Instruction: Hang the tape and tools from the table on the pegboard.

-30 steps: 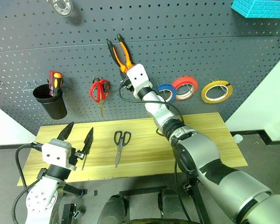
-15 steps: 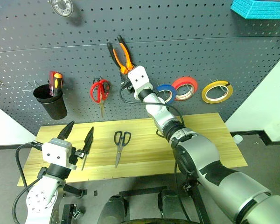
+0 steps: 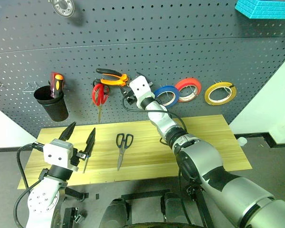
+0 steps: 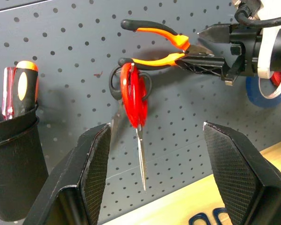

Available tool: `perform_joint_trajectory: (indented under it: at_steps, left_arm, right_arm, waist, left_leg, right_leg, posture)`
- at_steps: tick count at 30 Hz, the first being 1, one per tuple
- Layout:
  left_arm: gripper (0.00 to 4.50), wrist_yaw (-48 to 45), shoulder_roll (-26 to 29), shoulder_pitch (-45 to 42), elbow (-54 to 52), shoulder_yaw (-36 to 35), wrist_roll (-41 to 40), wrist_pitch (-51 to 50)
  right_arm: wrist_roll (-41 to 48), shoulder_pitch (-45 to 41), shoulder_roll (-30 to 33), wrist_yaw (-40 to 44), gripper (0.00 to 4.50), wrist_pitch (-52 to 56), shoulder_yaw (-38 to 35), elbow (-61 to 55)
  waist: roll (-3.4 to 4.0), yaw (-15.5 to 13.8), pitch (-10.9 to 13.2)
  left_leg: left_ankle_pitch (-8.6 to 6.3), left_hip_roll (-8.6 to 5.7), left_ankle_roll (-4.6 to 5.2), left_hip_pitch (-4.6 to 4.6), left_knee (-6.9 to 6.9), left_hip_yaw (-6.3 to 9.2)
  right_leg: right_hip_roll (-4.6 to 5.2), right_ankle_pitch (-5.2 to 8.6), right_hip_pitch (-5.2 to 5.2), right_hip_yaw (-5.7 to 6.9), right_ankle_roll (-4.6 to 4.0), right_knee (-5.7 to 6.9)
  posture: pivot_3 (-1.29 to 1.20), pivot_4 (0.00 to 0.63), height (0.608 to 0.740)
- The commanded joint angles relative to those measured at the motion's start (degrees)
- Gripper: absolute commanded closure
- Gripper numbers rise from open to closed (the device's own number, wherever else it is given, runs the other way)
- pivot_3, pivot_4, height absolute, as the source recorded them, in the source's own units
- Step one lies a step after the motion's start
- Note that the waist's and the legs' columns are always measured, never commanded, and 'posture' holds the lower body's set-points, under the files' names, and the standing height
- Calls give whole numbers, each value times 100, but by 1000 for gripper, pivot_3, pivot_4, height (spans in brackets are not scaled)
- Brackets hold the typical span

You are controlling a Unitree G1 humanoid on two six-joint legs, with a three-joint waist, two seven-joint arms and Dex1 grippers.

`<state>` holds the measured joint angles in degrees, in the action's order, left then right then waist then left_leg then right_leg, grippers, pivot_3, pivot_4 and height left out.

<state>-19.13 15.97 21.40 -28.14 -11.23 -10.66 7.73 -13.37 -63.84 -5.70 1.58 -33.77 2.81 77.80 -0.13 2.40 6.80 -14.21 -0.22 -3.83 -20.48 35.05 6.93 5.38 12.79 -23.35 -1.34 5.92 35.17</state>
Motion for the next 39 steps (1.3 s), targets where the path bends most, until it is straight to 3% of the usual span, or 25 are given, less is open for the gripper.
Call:
perform_joint_trajectory:
  at_steps: [1, 26, 39]
  left_arm:
    - [1221, -14, 57, -102, -69, -45, 11, 68]
    - [1221, -61, 75, -647, 470, -58, 43, 256]
    - [1221, -6, -45, -855, 1036, 24, 154, 687]
  right_arm:
    - [-18, -158, 10, -65, 50, -155, 2, -183]
    - [-368, 130, 289, 26, 50, -922, 438, -386]
    - [-579, -283, 264, -109, 50, -325, 737, -552]
  waist:
    - [0, 0, -1]
    - [-7, 15, -41]
    - [-15, 16, -88]
  left_leg:
    - [0, 0, 0, 0, 0, 0]
    - [1, 0, -2, 7, 3, 0]
    - [3, 0, -5, 12, 7, 0]
  right_leg:
    - [0, 0, 0, 0, 0, 0]
    - [-2, -5, 5, -1, -4, 7]
    - [-3, -7, 6, -2, -7, 17]
  posture:
    - [100, 15, 738]
    - [70, 0, 738]
    - [67, 0, 738]
